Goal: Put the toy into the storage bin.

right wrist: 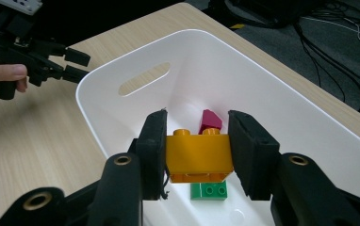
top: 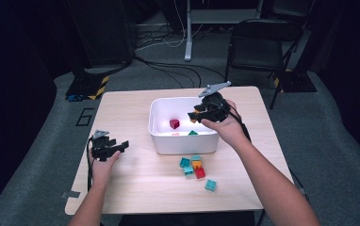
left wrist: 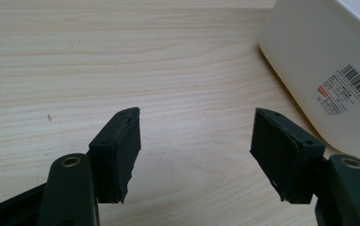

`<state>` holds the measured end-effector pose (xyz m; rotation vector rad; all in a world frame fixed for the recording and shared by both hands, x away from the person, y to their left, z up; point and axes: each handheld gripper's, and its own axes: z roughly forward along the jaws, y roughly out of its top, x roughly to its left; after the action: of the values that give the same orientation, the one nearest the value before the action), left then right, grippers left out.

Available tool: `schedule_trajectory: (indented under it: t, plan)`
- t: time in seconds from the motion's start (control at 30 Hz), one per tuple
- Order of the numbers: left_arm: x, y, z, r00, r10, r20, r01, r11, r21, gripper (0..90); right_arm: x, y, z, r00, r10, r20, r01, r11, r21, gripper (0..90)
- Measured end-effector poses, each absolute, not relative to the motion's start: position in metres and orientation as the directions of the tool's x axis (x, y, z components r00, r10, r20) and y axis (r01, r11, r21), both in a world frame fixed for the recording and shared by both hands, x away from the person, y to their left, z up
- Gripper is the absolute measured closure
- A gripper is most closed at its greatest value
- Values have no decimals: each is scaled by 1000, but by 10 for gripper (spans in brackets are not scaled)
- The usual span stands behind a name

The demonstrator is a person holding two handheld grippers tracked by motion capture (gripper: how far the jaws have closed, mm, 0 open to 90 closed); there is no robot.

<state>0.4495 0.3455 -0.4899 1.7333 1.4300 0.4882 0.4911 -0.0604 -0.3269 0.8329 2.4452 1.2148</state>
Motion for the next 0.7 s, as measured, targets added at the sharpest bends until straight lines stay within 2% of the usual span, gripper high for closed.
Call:
schedule_trajectory:
  t: [0.43, 0.7]
  plan:
    - [450, 346, -490, 283, 939, -197, 622, -23, 783, 333, 520, -39, -346, -773, 634, 22, 407, 469, 784, 584]
    - [450, 346, -490, 283, 938, -201, 626, -22, 779, 333, 536, -24, -360, -772, 636, -1, 400, 487, 776, 583]
